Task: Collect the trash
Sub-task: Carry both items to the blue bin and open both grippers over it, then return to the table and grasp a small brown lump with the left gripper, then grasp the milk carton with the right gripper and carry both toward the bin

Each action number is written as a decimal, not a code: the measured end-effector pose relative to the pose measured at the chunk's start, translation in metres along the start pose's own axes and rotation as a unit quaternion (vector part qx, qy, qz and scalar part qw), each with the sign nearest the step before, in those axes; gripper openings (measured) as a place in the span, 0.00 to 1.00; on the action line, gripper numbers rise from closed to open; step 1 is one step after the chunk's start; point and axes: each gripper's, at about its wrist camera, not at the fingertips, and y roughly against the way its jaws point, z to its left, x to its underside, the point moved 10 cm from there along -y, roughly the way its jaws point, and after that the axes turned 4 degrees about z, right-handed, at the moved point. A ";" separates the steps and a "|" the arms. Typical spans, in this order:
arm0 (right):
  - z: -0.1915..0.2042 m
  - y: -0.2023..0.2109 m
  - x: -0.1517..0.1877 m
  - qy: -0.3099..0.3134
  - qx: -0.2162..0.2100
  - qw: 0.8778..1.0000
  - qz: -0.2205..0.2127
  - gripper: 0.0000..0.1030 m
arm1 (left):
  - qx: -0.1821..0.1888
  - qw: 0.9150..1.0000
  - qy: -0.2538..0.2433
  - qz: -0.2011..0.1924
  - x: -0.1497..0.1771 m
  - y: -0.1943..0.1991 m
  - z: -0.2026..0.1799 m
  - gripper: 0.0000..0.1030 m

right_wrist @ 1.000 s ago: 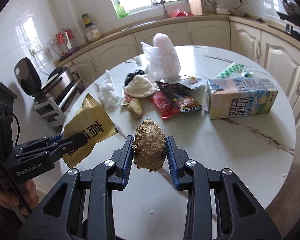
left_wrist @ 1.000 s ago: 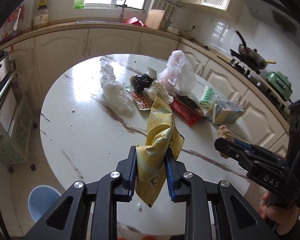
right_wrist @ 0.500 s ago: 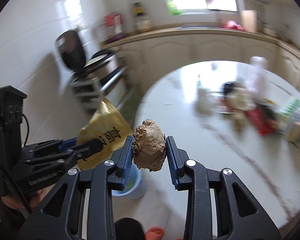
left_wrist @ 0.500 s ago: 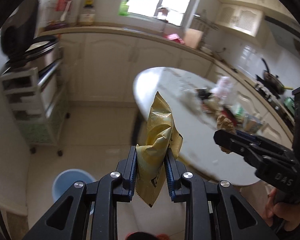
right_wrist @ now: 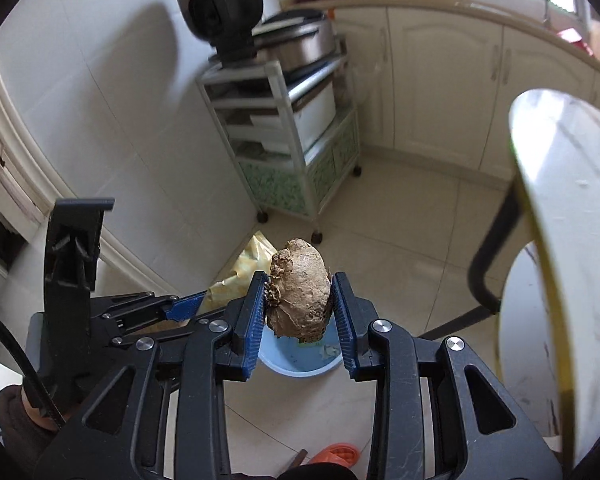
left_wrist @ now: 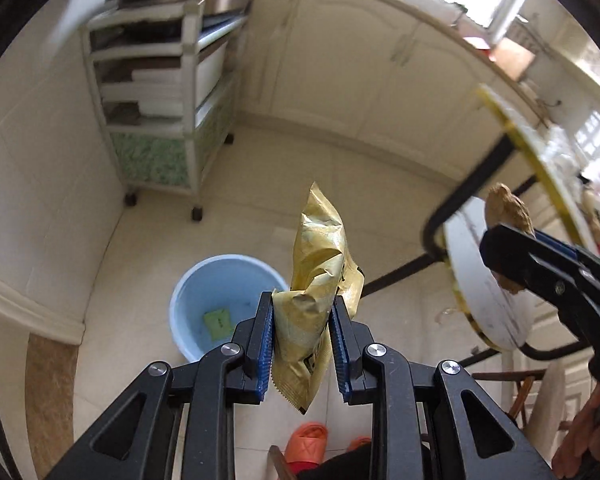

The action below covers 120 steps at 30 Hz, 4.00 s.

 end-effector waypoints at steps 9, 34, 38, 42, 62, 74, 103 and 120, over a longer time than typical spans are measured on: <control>0.003 -0.056 -0.004 -0.012 -0.009 0.999 0.028 0.30 | -0.027 0.999 0.033 0.023 -0.027 -0.024 0.007 0.39; 0.006 0.040 -0.045 0.005 0.001 0.995 -0.103 0.85 | -0.066 0.991 0.018 -0.113 -0.002 0.113 -0.053 0.63; -0.023 0.103 -0.046 -0.006 0.045 0.988 -0.149 0.91 | -0.046 0.988 -0.027 -0.145 0.000 0.137 -0.109 0.77; -0.068 0.169 -0.035 -0.023 0.100 0.977 -0.188 0.96 | -0.032 0.981 -0.082 -0.170 0.008 0.153 -0.177 0.84; -0.344 0.339 0.121 -0.276 0.279 0.899 -0.193 1.00 | 0.011 0.958 -0.268 -0.100 -0.010 0.041 -0.450 0.91; -0.407 0.331 0.144 -0.343 0.277 0.880 -0.175 1.00 | -0.002 0.964 -0.265 -0.036 -0.064 -0.068 -0.488 0.55; -0.425 0.266 0.131 -0.385 0.297 0.872 -0.048 0.69 | 0.099 0.958 -0.266 -0.044 -0.051 -0.028 -0.430 0.21; -0.391 0.326 0.155 -0.362 0.252 0.887 -0.140 0.35 | 0.137 0.955 -0.258 -0.050 -0.024 0.014 -0.429 0.21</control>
